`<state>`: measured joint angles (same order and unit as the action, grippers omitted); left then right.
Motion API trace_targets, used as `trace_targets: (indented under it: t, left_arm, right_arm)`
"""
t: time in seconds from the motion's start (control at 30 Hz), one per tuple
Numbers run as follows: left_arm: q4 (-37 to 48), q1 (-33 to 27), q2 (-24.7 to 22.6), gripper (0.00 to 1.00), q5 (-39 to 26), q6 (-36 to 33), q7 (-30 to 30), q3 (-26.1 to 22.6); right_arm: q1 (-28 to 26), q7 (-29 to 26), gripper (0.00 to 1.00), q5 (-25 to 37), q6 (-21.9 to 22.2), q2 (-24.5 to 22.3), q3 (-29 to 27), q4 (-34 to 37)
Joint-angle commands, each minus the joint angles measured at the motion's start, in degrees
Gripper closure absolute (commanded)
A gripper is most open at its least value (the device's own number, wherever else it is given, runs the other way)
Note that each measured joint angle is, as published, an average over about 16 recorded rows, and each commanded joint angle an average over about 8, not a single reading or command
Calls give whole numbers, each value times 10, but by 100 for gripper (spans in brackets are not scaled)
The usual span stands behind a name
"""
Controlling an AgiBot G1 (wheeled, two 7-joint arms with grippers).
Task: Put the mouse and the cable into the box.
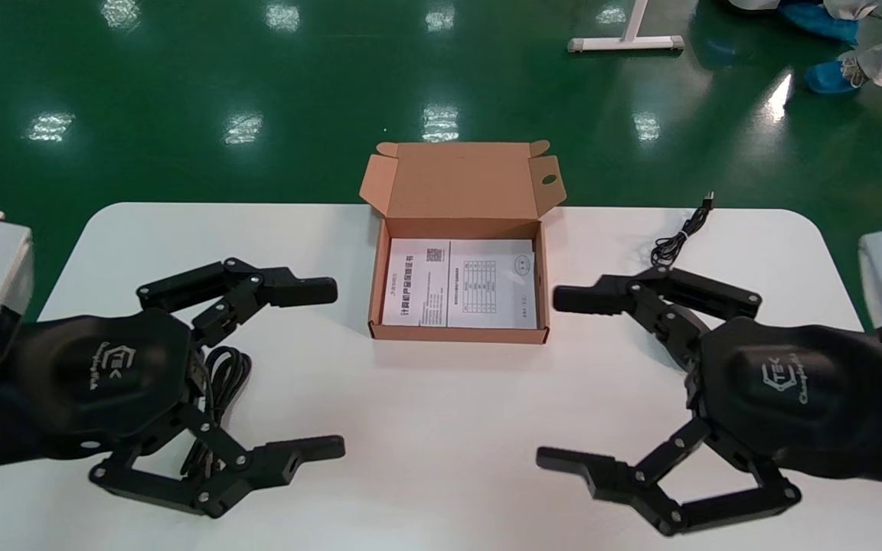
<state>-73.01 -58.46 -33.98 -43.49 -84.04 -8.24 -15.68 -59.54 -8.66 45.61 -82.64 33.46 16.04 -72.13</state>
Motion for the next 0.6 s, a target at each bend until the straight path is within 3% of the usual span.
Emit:
trace_targets:
  t: [0.03,0.33,0.6]
  left_arm:
    - [3,8,3,0,-4,3,4,0]
    - [1,103,26,0,-46,65,86,16]
    - [3,153,39,0,-39,89,91,25]
  right_arm:
    - [5,5,0,11,8,-5,0,5]
    - [61,51,0,81,96,-30,-6,20]
    - [94,52,0,100,178,-30,-17,38]
